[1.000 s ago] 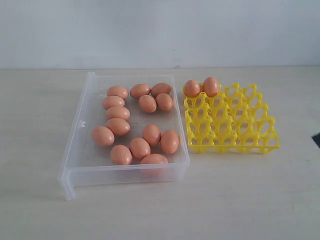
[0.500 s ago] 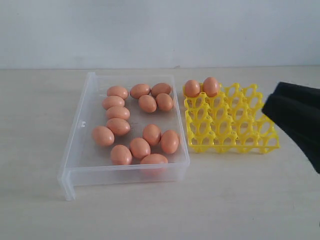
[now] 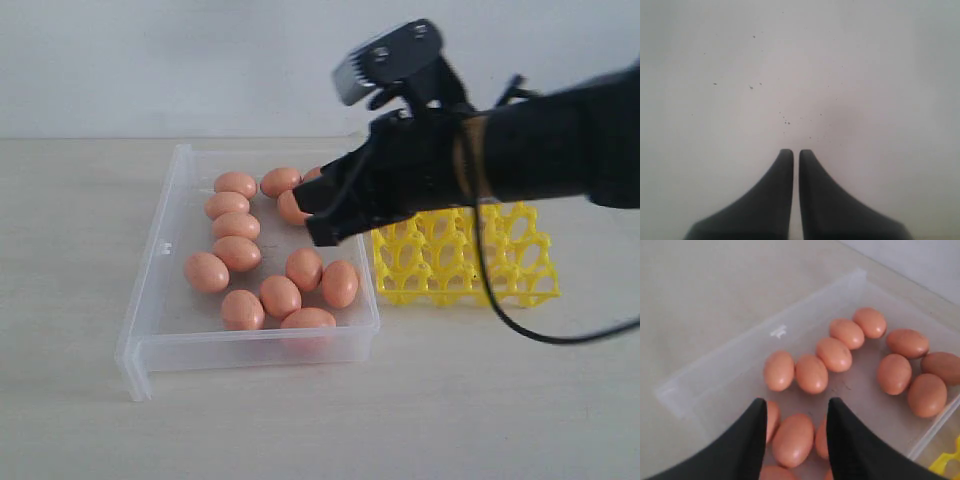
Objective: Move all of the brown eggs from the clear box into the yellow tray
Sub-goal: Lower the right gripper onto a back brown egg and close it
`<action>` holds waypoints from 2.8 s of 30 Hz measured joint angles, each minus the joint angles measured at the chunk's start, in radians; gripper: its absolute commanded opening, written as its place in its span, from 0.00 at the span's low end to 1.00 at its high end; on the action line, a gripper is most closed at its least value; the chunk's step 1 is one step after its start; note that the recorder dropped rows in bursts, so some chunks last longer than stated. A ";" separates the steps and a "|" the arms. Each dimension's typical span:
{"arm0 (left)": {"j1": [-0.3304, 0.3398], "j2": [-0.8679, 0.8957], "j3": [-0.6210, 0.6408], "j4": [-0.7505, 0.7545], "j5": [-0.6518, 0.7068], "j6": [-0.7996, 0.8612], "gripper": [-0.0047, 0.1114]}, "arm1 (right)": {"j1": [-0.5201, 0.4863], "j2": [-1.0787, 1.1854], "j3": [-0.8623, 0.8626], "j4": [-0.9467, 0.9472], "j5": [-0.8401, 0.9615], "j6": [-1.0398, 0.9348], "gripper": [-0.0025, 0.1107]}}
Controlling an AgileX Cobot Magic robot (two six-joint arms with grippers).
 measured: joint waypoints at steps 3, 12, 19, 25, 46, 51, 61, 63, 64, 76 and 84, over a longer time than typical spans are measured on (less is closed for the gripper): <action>0.000 0.000 0.000 0.000 0.000 0.000 0.08 | 0.019 0.170 -0.164 -0.124 0.036 0.206 0.32; 0.000 0.000 0.000 0.000 0.000 0.000 0.08 | 0.004 0.442 -0.498 -0.171 0.078 0.248 0.45; 0.000 0.000 0.000 0.000 0.000 0.000 0.08 | -0.059 0.534 -0.564 -0.171 0.029 -0.018 0.29; 0.000 0.000 0.000 0.000 0.000 0.000 0.08 | -0.056 0.551 -0.551 0.155 -0.172 -0.495 0.02; 0.000 0.000 0.000 0.000 0.000 0.000 0.08 | -0.037 0.713 -1.092 1.926 1.101 -1.889 0.47; 0.000 0.000 0.000 0.000 0.000 0.000 0.08 | -0.020 0.839 -1.266 1.714 1.349 -1.774 0.46; 0.000 0.000 0.000 0.000 0.000 0.000 0.08 | -0.020 0.955 -1.395 1.710 1.346 -1.784 0.46; 0.000 0.000 0.000 0.000 0.000 0.000 0.08 | -0.020 0.957 -1.396 1.712 1.336 -1.791 0.46; 0.000 0.000 0.000 0.000 0.000 0.000 0.08 | -0.020 0.959 -1.396 1.712 1.336 -1.799 0.46; 0.000 0.000 0.000 0.000 0.000 0.000 0.08 | -0.020 1.008 -1.396 1.764 1.250 -1.812 0.46; 0.000 0.000 0.000 0.000 0.000 0.000 0.08 | -0.020 1.010 -1.396 1.757 1.248 -1.802 0.46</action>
